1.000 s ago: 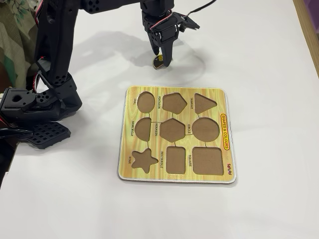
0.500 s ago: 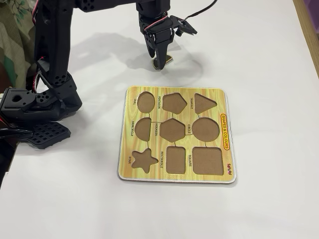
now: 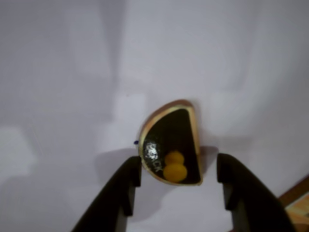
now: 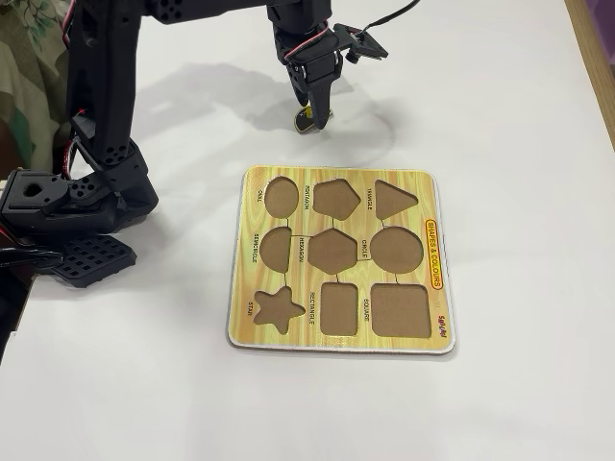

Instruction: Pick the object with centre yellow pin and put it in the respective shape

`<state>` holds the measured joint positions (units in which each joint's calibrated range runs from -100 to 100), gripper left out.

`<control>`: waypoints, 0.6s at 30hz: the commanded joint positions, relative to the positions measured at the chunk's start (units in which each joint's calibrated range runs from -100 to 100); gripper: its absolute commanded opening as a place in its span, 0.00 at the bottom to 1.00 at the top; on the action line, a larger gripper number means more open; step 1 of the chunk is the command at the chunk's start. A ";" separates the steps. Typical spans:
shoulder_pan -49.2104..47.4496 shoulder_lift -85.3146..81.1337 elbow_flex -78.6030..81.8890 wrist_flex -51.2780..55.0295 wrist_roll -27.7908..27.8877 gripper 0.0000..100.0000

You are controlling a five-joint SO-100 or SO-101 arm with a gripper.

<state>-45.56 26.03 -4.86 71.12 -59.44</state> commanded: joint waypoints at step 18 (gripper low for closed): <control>0.73 -3.86 -0.36 0.27 0.23 0.10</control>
<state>-45.56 26.03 -4.86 71.12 -59.44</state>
